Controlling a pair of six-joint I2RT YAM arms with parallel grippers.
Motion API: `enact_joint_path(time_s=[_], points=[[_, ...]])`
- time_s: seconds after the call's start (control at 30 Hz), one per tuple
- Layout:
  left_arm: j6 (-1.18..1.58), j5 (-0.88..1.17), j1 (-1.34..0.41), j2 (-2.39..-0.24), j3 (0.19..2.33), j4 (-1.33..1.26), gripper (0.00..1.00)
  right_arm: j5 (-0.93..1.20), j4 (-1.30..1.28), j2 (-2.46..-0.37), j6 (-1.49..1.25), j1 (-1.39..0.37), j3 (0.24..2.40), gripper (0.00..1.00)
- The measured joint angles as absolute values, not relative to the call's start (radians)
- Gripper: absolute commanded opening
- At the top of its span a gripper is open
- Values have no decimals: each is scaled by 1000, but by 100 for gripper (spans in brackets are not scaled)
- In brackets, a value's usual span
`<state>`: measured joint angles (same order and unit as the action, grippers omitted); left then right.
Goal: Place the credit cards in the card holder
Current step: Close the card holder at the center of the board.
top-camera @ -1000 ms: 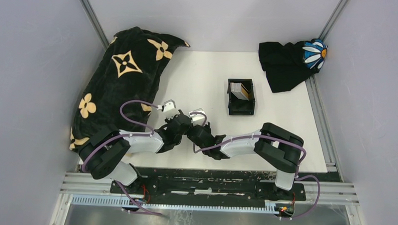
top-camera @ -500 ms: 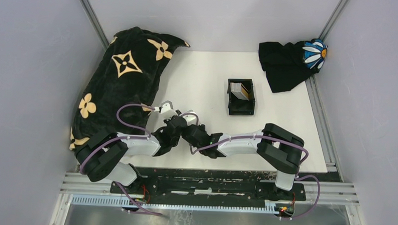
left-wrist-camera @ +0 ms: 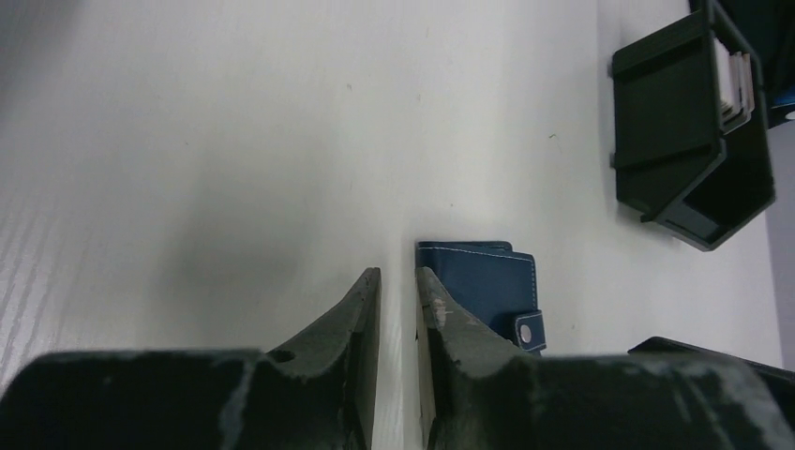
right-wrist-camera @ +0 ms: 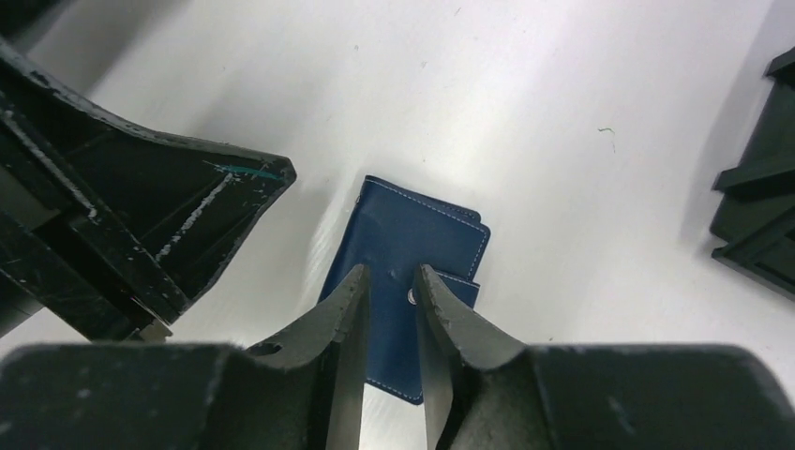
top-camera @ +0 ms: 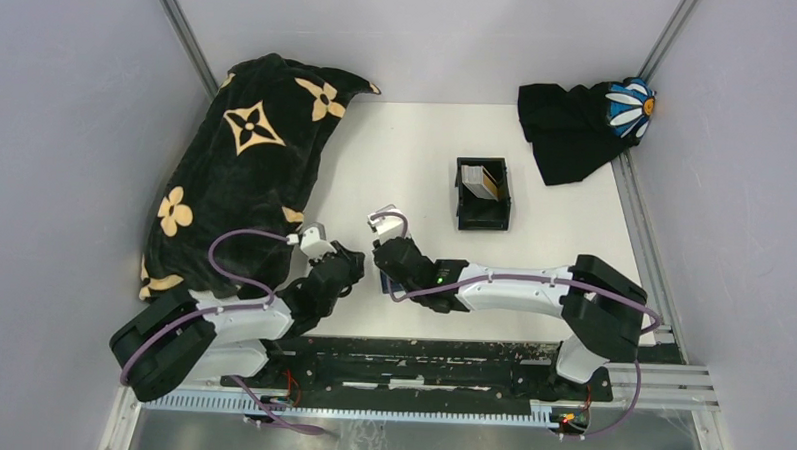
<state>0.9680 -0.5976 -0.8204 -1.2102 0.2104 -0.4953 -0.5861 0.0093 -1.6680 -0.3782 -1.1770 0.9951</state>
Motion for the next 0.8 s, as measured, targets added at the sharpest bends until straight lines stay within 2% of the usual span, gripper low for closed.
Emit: enact_joint_path(time_s=[0.27,0.4,0.8], points=[[968,-588,-830,-1113,150,-492,6,-586,-70,-1615,-449,-1180,958,1],[968,-569,-835,-1120,141,-480,3,-580,-118,-1615,-495,-1193,930,1],[968,-500,-850,-1291,156,-557,3,-538,-175,-1624,-625,-1240,859,1]])
